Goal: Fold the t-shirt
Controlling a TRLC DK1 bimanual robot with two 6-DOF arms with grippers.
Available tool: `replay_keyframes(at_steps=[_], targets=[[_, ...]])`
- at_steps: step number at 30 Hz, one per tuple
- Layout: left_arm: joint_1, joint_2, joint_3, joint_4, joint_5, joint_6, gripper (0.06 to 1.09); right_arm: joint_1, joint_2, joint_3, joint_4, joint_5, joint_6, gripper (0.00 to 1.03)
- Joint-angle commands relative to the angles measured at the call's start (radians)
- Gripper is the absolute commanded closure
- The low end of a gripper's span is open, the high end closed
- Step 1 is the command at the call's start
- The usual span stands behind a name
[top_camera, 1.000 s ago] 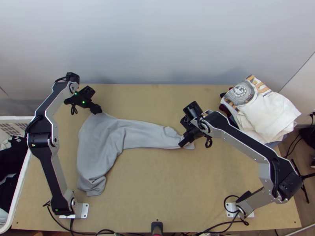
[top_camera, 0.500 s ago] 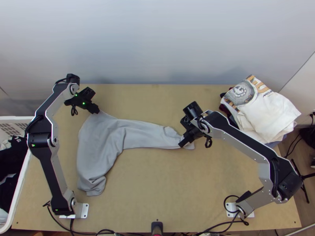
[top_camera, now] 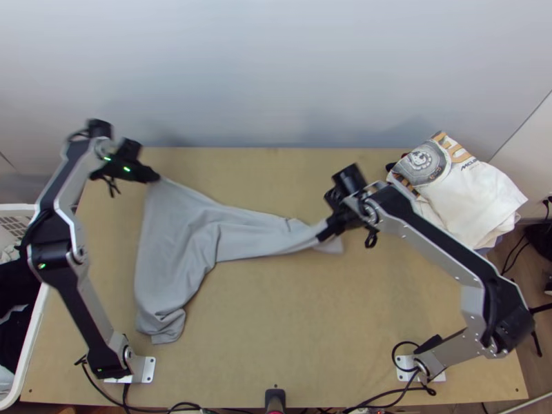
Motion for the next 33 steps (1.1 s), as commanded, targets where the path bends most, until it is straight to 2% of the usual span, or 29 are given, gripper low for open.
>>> replay_keyframes(at_steps=[1,5,10,15,19,22,28,33], targets=[[0.125,-0.167,0.062,0.007,0.145,-0.222,1.05,-0.074,-0.074,0.137,0.004,0.002,0.012,1.0],[0.205,-0.266,0.11,0.007,0.212,-0.32,1.05,-0.122,-0.105,0.23,0.004,0.0,0.036,1.0],[0.267,-0.405,0.111,0.014,0.284,-0.412,1.05,-0.123,-0.153,0.293,0.007,0.002,0.063,1.0],[0.333,-0.555,0.121,0.083,0.343,-0.567,1.05,-0.125,-0.205,0.355,0.018,0.002,0.093,1.0],[0.379,-0.646,0.118,0.101,0.36,-0.614,1.05,-0.134,-0.249,0.405,0.044,0.028,0.113,1.0],[0.415,-0.692,0.116,0.161,0.372,-0.693,1.05,-0.146,-0.285,0.454,0.079,0.057,0.135,1.0],[0.413,-0.876,0.033,0.17,0.415,-0.705,1.05,-0.143,-0.373,0.494,0.087,0.071,0.158,1.0],[0.461,-1.011,0.016,0.167,0.418,-0.706,1.04,-0.151,-0.492,0.539,0.086,0.135,0.158,1.0]])
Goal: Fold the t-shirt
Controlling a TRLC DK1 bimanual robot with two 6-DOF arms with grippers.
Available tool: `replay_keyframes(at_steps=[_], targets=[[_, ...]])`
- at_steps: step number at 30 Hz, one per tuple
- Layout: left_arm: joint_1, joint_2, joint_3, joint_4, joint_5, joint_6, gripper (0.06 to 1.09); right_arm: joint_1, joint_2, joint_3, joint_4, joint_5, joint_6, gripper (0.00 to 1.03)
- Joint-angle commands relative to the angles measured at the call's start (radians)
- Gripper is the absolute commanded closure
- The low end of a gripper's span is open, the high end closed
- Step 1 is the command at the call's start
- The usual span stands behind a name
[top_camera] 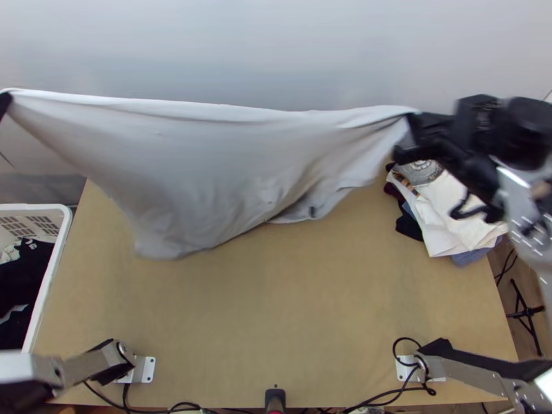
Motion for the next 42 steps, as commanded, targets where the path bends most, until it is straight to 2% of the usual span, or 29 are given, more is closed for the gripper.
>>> replay_keyframes(at_steps=[1,7,13,18,23,29,35,39,42], targets=[[0.058,-0.204,-0.042,0.009,0.017,-0.019,1.04,-0.016,-0.152,0.057,0.008,0.062,0.011,1.0],[0.076,-0.362,-0.105,-0.048,0.04,0.024,1.01,-0.042,-0.31,-0.018,-0.056,0.062,0.012,1.0],[0.056,-0.501,-0.236,-0.042,0.043,0.01,0.98,-0.132,-0.422,-0.046,-0.165,0.064,0.015,1.0],[0.035,-0.52,-0.312,-0.002,0.043,-0.012,0.97,-0.209,-0.507,-0.106,-0.213,0.062,0.015,1.0],[0.01,-0.563,-0.339,-0.011,0.049,-0.012,0.97,-0.25,-0.534,-0.107,-0.279,0.061,0.061,1.0],[0.005,-0.586,-0.231,-0.117,0.047,-0.009,0.97,-0.25,-0.537,0.054,-0.343,0.026,0.064,1.0],[-0.056,-0.731,-0.205,-0.22,0.037,-0.039,0.97,-0.273,-0.556,0.181,-0.429,0.009,0.057,1.0],[-0.058,-0.805,-0.366,-0.214,0.027,-0.032,0.97,-0.341,-0.626,0.012,-0.437,-0.068,0.058,1.0],[-0.024,-0.814,-0.486,-0.142,0.027,-0.021,0.97,-0.382,-0.635,-0.087,-0.435,-0.123,0.069,1.0]])
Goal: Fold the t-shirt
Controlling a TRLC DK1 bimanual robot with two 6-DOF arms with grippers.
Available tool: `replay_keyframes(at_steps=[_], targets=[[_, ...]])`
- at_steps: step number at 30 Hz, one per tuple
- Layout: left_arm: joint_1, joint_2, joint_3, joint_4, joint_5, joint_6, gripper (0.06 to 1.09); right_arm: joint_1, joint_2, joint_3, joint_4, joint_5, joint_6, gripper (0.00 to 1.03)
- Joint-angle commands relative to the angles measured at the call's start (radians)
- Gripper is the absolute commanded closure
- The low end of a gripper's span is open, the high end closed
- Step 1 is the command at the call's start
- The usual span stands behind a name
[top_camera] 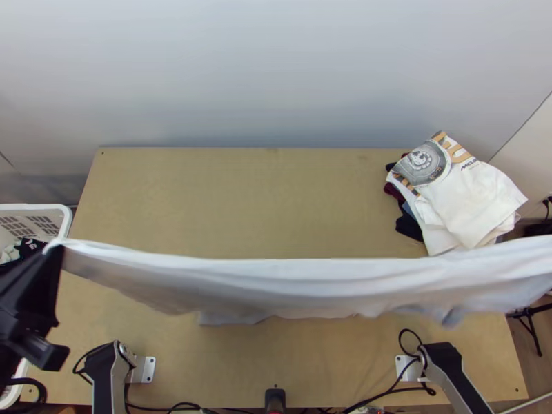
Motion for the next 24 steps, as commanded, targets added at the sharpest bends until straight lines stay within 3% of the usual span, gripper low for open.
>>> replay_keyframes(at_steps=[1,7,10,12,15,18,24], targets=[[0.022,-0.074,-0.223,0.074,-0.005,0.017,0.97,-0.079,-0.049,-0.173,-0.013,-0.1,0.012,1.0],[0.064,-0.019,-0.514,0.34,-0.012,0.021,0.97,-0.074,0.007,-0.384,0.117,-0.114,0.012,1.0],[0.049,0.093,-0.566,0.459,-0.061,0.023,0.97,-0.01,0.095,-0.475,0.208,-0.112,0.01,1.0],[-0.019,0.2,-0.577,0.509,-0.115,0.029,0.97,0.042,0.155,-0.552,0.283,-0.103,-0.013,1.0],[-0.198,0.323,-0.588,0.555,-0.264,0.13,0.97,0.061,0.247,-0.657,0.427,-0.089,-0.062,1.0],[-0.36,0.441,-0.602,0.638,-0.387,0.141,0.97,0.093,0.368,-0.677,0.524,-0.063,-0.085,1.0],[-0.441,0.7,-0.576,0.799,-0.546,0.164,0.97,0.044,0.652,-0.665,0.751,-0.014,-0.145,1.0]])
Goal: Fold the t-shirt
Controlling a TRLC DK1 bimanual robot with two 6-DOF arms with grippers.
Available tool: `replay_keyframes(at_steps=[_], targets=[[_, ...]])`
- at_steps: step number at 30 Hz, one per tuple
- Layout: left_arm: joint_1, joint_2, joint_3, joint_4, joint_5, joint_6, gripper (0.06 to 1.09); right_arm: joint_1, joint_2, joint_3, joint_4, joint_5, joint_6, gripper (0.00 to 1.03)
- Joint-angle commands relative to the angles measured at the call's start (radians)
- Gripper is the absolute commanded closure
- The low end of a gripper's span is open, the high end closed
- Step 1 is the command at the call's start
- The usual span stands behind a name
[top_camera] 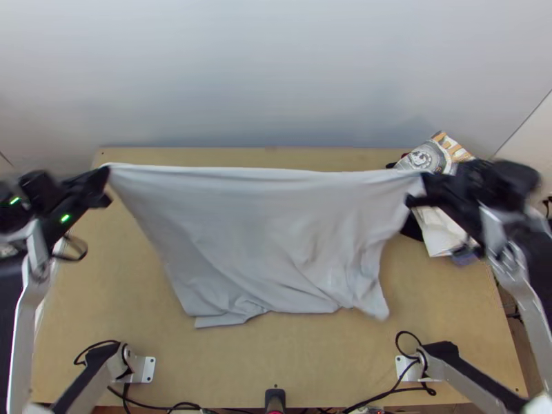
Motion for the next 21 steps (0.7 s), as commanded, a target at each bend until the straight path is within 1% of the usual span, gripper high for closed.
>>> replay_keyframes(at_steps=[1,3,5,8,10,12,14,17,21], targets=[[-0.139,0.322,0.02,0.167,-0.21,0.042,0.97,-0.041,0.316,-0.028,0.248,0.035,-0.061,1.0],[-0.145,0.42,0.06,0.201,-0.269,0.06,0.97,-0.067,0.411,0.001,0.297,0.037,-0.088,1.0],[-0.145,0.506,0.098,0.238,-0.329,0.066,0.97,-0.075,0.494,0.041,0.334,0.059,-0.115,1.0],[-0.145,0.615,0.176,0.245,-0.369,0.074,0.97,-0.087,0.584,0.105,0.409,0.1,-0.121,1.0],[-0.144,0.667,0.242,0.242,-0.406,0.077,0.97,-0.091,0.635,0.16,0.434,0.115,-0.109,1.0],[-0.139,0.707,0.308,0.23,-0.412,0.075,0.97,-0.081,0.695,0.2,0.434,0.12,-0.115,1.0],[-0.147,0.745,0.354,0.196,-0.412,0.086,0.97,-0.055,0.751,0.209,0.434,0.121,-0.154,1.0],[-0.185,0.791,0.325,0.192,-0.412,0.16,0.97,-0.04,0.822,0.226,0.436,0.129,-0.177,1.0],[-0.182,0.818,0.276,0.204,-0.412,0.171,0.97,-0.049,0.903,0.292,0.446,0.152,-0.17,1.0]])
